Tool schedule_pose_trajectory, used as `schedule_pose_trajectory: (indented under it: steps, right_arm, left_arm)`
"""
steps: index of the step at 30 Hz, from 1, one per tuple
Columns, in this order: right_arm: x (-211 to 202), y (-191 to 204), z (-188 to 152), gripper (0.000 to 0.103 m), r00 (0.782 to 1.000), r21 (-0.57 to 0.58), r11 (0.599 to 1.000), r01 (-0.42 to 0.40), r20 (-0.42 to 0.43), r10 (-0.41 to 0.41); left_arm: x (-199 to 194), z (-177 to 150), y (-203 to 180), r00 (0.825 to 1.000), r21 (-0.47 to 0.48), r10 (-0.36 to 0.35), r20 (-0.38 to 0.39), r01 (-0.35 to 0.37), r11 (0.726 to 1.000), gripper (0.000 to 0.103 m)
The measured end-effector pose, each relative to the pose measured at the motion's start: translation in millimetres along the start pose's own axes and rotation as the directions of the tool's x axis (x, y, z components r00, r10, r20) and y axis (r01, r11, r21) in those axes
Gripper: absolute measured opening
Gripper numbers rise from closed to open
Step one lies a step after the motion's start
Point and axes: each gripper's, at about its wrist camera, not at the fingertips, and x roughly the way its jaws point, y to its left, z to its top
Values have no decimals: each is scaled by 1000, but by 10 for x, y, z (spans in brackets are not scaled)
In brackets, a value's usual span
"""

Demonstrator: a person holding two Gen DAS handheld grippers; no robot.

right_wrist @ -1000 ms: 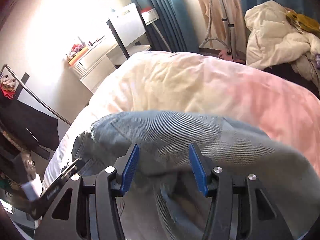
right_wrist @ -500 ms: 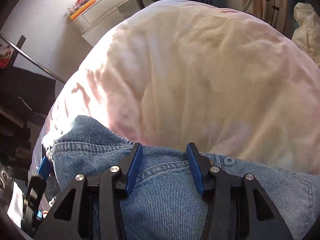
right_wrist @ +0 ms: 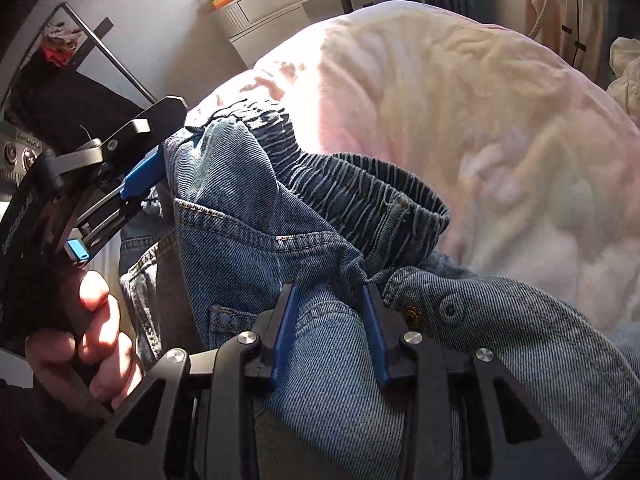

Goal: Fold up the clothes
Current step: 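Lower the waistband with the left tool and grasp the waistband with the right tool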

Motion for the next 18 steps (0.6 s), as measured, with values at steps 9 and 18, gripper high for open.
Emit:
schedule_pose_trajectory:
  steps: [9, 18]
  right_arm:
    - [-309, -309, 217, 36, 993, 128, 990, -65, 106, 51]
    - [51, -594, 750, 71, 996, 165, 983, 80, -51, -73]
  left_arm:
    - [183, -90, 200, 992, -48, 93, -84, -98, 994, 53]
    - [191, -119, 230, 992, -54, 97, -83, -101, 993, 53]
